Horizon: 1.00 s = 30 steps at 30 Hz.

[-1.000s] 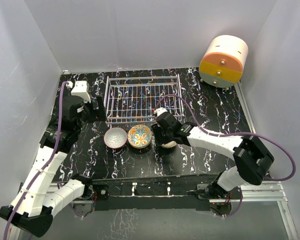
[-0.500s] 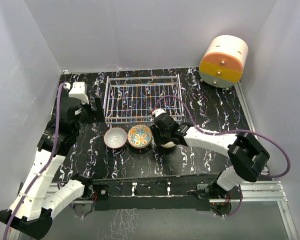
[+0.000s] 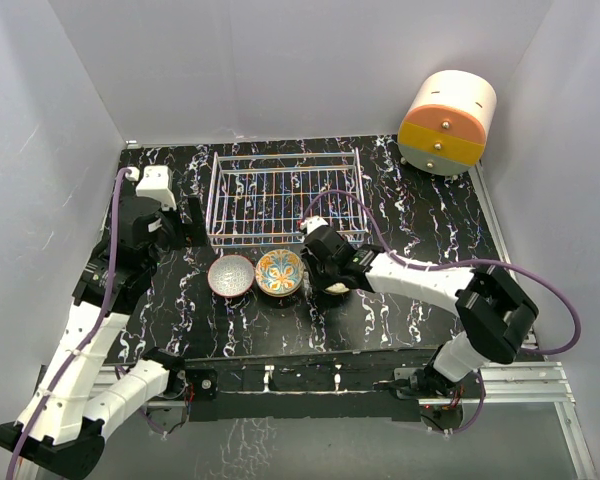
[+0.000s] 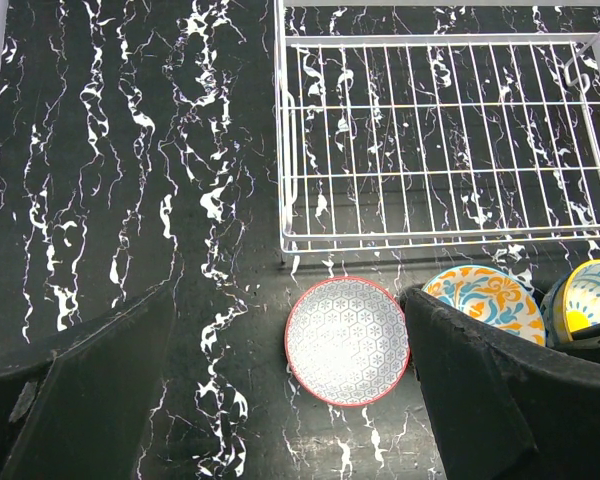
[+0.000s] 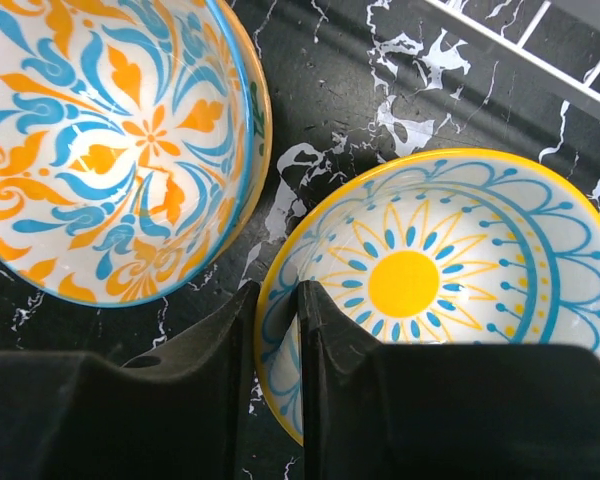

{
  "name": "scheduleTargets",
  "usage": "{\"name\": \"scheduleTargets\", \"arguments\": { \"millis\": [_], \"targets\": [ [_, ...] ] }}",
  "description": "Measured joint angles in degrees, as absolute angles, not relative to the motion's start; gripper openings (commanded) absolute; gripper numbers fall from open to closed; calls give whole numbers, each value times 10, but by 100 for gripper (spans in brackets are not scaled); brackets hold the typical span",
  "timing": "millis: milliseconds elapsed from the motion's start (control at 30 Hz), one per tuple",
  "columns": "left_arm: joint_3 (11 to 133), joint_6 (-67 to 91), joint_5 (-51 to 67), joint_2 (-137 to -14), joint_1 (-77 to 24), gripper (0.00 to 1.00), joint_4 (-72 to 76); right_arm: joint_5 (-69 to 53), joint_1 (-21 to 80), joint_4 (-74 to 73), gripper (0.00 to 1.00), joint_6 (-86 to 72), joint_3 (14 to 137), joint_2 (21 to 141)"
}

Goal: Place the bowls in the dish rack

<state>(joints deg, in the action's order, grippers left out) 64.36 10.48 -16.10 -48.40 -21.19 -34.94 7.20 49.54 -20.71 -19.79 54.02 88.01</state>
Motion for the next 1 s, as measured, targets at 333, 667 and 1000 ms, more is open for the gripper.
{"name": "scheduleTargets", "arguments": {
  "millis": [333,667,1000],
  "targets": [
    [637,105,-161,-480,-212,97,-350,60,495,-216,8,-198,542,863],
    [633,105,-161,-477,-212,97,-350,65,495,-243,8,-196,570,817],
    [627,105,-161,-477,-212,97,-349,70,495,-264,8,-195,612,776]
  ]
}}
